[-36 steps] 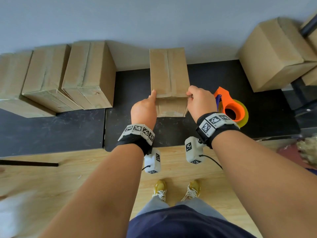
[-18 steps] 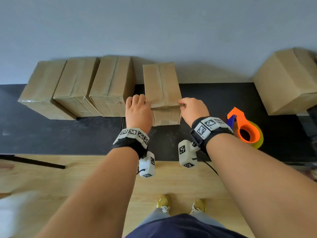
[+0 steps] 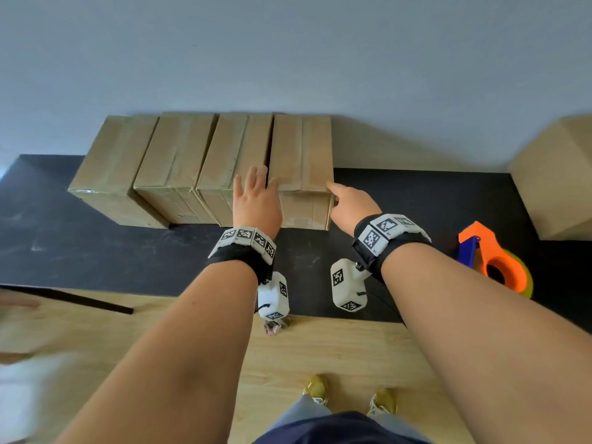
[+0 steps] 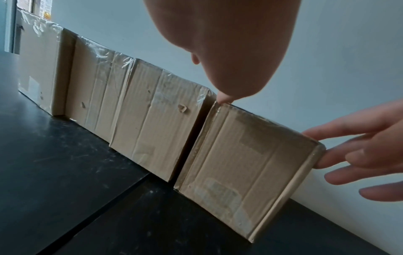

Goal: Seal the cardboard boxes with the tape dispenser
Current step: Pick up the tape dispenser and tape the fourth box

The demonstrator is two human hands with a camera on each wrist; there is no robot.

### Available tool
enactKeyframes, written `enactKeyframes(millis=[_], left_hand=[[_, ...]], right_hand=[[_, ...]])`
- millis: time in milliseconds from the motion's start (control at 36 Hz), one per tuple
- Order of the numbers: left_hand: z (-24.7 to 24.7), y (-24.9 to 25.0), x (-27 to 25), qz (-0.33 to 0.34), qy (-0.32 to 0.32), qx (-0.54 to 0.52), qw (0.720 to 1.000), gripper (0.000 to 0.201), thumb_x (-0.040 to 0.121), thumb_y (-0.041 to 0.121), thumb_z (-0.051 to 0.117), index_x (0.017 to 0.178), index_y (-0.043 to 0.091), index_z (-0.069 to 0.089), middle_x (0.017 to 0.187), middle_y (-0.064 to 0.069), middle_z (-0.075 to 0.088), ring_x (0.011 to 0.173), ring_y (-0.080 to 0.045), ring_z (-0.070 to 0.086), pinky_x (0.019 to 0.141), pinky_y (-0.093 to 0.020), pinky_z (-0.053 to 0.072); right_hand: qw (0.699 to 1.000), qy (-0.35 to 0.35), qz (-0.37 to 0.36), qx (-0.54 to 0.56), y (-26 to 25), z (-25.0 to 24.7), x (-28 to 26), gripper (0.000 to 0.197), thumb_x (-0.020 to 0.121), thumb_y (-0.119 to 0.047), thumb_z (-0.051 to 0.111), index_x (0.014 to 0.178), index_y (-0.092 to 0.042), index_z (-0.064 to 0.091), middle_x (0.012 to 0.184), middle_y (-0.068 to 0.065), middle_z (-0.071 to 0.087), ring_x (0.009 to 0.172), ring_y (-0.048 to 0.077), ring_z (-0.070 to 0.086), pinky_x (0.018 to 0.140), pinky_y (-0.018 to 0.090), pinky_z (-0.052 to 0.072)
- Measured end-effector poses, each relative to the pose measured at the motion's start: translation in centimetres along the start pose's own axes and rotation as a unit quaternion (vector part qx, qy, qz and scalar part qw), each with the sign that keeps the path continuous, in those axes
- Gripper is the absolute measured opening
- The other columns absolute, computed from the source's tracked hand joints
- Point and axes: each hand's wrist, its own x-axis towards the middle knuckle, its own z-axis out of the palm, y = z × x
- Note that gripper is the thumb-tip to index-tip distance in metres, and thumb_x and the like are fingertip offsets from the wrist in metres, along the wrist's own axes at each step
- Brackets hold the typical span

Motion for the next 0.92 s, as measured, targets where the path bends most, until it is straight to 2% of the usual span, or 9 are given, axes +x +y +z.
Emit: enactKeyframes(millis=[139, 250, 444, 583, 639, 722, 750, 833, 917], left_hand=[[0.5, 1.3, 0.4, 0.010, 0.055, -0.035, 0.998, 0.046, 0.080, -0.001, 0.047, 0.125, 0.009, 0.056, 0.147, -0.012, 0.037, 0.141, -0.030, 0.025, 0.117, -0.048, 0.016], [0.5, 4.1, 1.0, 0.051, 0.059, -0.061, 0.995, 0.051, 0.082, 0.000, 0.047, 0.132, 0.011, 0.051, 0.148, -0.011, 0.037, 0.141, -0.028, 0.025, 0.118, -0.045, 0.013], [0.4, 11.5, 1.5, 0.149, 0.018, -0.035, 0.988, 0.058, 0.085, 0.007, 0.046, 0.142, 0.015, 0.039, 0.151, -0.009, 0.030, 0.142, -0.027, 0.020, 0.117, -0.043, 0.013], [1.3, 17.8, 0.9, 0.192, -0.048, -0.031, 0.980, 0.062, 0.089, 0.012, 0.048, 0.148, 0.018, 0.028, 0.157, -0.008, 0.018, 0.146, -0.025, 0.009, 0.120, -0.043, 0.007], [1.8, 19.8, 0.5, 0.206, -0.064, -0.034, 0.976, 0.062, 0.089, 0.012, 0.047, 0.148, 0.018, 0.028, 0.157, -0.008, 0.019, 0.146, -0.025, 0.010, 0.119, -0.043, 0.009], [2.6, 22.9, -0.4, 0.213, -0.096, -0.039, 0.972, 0.061, 0.090, 0.011, 0.047, 0.147, 0.019, 0.030, 0.157, -0.007, 0.019, 0.146, -0.025, 0.011, 0.119, -0.043, 0.010], [3.0, 23.9, -0.7, 0.211, -0.107, -0.040, 0.971, 0.060, 0.090, 0.012, 0.047, 0.147, 0.019, 0.030, 0.157, -0.007, 0.019, 0.146, -0.025, 0.011, 0.120, -0.043, 0.010], [4.1, 26.1, -2.0, 0.198, -0.125, -0.044, 0.971, 0.056, 0.093, 0.015, 0.045, 0.147, 0.019, 0.031, 0.157, -0.007, 0.021, 0.145, -0.025, 0.013, 0.119, -0.042, 0.011], [5.4, 27.4, -2.9, 0.178, -0.139, -0.038, 0.973, 0.054, 0.094, 0.017, 0.044, 0.147, 0.019, 0.031, 0.156, -0.007, 0.023, 0.145, -0.025, 0.015, 0.119, -0.042, 0.012]], right_hand=[[0.998, 0.053, 0.013, 0.039, 1.5, -0.4, -1.1, 0.065, 0.092, -0.002, 0.044, 0.152, -0.025, 0.033, 0.134, 0.006, 0.056, 0.115, 0.025, 0.057, 0.088, 0.034, 0.048], [0.993, 0.090, 0.061, 0.055, 4.4, -1.2, -2.6, 0.054, 0.095, -0.007, 0.044, 0.146, -0.022, 0.043, 0.131, 0.005, 0.058, 0.113, 0.023, 0.057, 0.086, 0.030, 0.045], [0.978, 0.121, 0.162, 0.057, 11.6, -2.9, -6.4, 0.045, 0.098, -0.014, 0.049, 0.142, -0.019, 0.047, 0.135, 0.006, 0.058, 0.120, 0.025, 0.056, 0.096, 0.036, 0.046], [0.962, 0.122, 0.235, 0.070, 17.6, -3.5, -8.8, 0.043, 0.099, -0.024, 0.054, 0.140, -0.012, 0.047, 0.136, 0.010, 0.058, 0.124, 0.029, 0.054, 0.103, 0.038, 0.042], [0.955, 0.128, 0.259, 0.061, 19.4, -3.4, -9.5, 0.042, 0.098, -0.029, 0.057, 0.134, -0.009, 0.051, 0.129, 0.011, 0.062, 0.119, 0.032, 0.057, 0.098, 0.038, 0.044], [0.948, 0.133, 0.287, 0.034, 22.3, -3.1, -10.3, 0.038, 0.093, -0.037, 0.063, 0.118, -0.008, 0.059, 0.103, 0.010, 0.068, 0.093, 0.031, 0.063, 0.079, 0.036, 0.049], [0.947, 0.129, 0.293, 0.029, 23.1, -2.9, -10.4, 0.040, 0.091, -0.039, 0.065, 0.116, -0.009, 0.058, 0.100, 0.010, 0.067, 0.091, 0.030, 0.063, 0.077, 0.036, 0.050], [0.949, 0.093, 0.302, 0.020, 25.4, -2.2, -10.3, 0.046, 0.090, -0.046, 0.064, 0.115, -0.008, 0.057, 0.108, 0.011, 0.065, 0.099, 0.030, 0.063, 0.087, 0.039, 0.051], [0.954, 0.070, 0.291, 0.014, 26.8, -1.6, -9.7, 0.050, 0.090, -0.053, 0.062, 0.110, -0.007, 0.057, 0.104, 0.011, 0.065, 0.094, 0.029, 0.064, 0.084, 0.037, 0.053]])
